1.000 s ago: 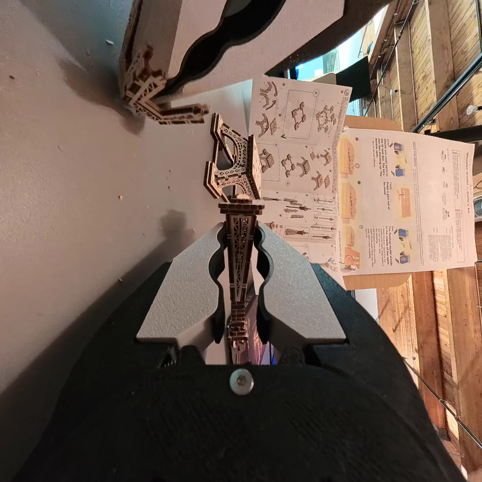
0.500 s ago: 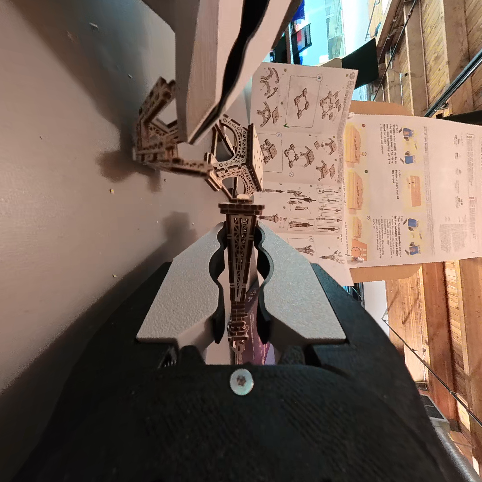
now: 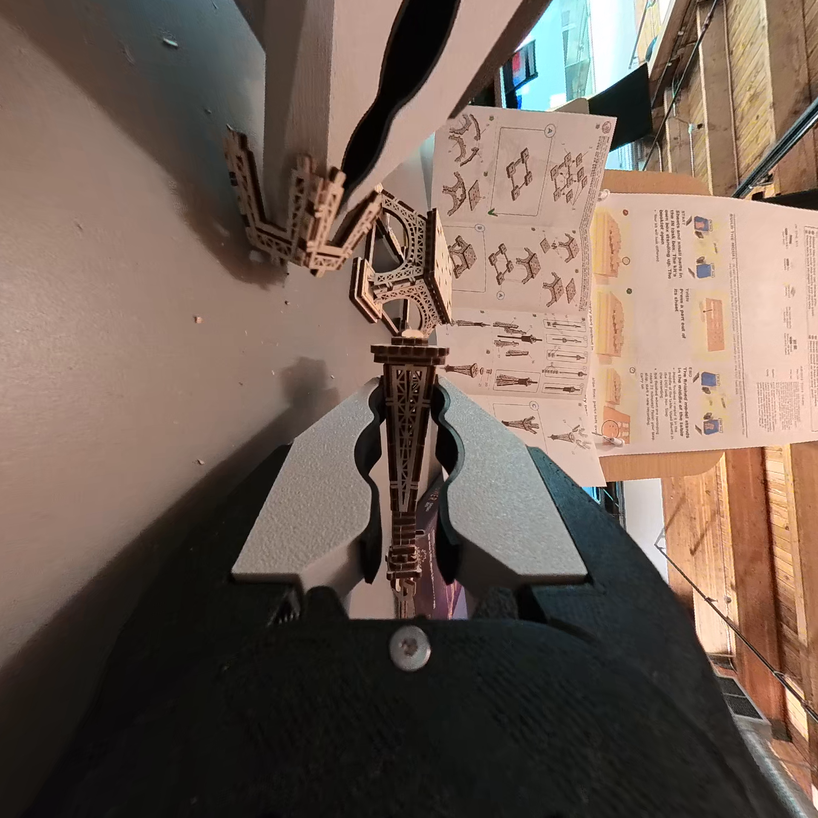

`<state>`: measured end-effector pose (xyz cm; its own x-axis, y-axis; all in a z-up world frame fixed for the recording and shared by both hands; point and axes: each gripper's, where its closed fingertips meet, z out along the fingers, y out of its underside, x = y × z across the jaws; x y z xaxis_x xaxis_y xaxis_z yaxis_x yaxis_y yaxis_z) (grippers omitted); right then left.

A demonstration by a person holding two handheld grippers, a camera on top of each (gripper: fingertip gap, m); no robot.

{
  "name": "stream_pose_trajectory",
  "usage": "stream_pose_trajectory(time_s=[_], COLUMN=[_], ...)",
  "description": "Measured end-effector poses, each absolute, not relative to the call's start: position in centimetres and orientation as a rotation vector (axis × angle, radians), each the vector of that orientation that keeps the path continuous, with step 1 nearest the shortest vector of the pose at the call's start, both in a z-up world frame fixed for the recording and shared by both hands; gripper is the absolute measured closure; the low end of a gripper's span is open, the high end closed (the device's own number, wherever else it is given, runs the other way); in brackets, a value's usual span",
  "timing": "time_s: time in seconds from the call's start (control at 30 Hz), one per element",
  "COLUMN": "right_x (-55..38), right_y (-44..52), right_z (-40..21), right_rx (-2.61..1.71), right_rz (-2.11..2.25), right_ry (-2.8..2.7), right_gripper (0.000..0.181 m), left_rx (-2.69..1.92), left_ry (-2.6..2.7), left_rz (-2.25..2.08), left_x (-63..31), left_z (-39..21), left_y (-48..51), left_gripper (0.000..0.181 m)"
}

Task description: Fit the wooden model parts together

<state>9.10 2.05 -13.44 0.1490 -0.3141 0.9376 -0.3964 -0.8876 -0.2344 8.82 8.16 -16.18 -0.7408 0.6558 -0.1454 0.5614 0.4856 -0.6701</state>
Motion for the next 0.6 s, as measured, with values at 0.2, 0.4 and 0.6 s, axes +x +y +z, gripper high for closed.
stream_pose_trajectory(time_s=[0.2, 0.4, 0.6], right_x=[9.3, 9.2, 9.1], right_y=[2.7, 2.2, 2.2], right_z=[-14.0, -14.8, -15.1], right_rx=[2.369, 2.383, 2.38], right_rz=[1.85, 1.784, 1.714], right_ry=[-0.681, -0.687, -0.542], right_gripper=[0.164, 0.164, 0.164], left_rx=[-1.138, -0.901, -0.92], left_ry=[-2.579, -2.489, -2.498], left_rz=[1.163, 1.129, 1.158], left_x=[8.8, 7.9, 7.7], left_z=[-16.2, -16.3, -16.3], left_y=[7.5, 6.9, 6.6], left_gripper=[0.181, 0.181, 0.181])
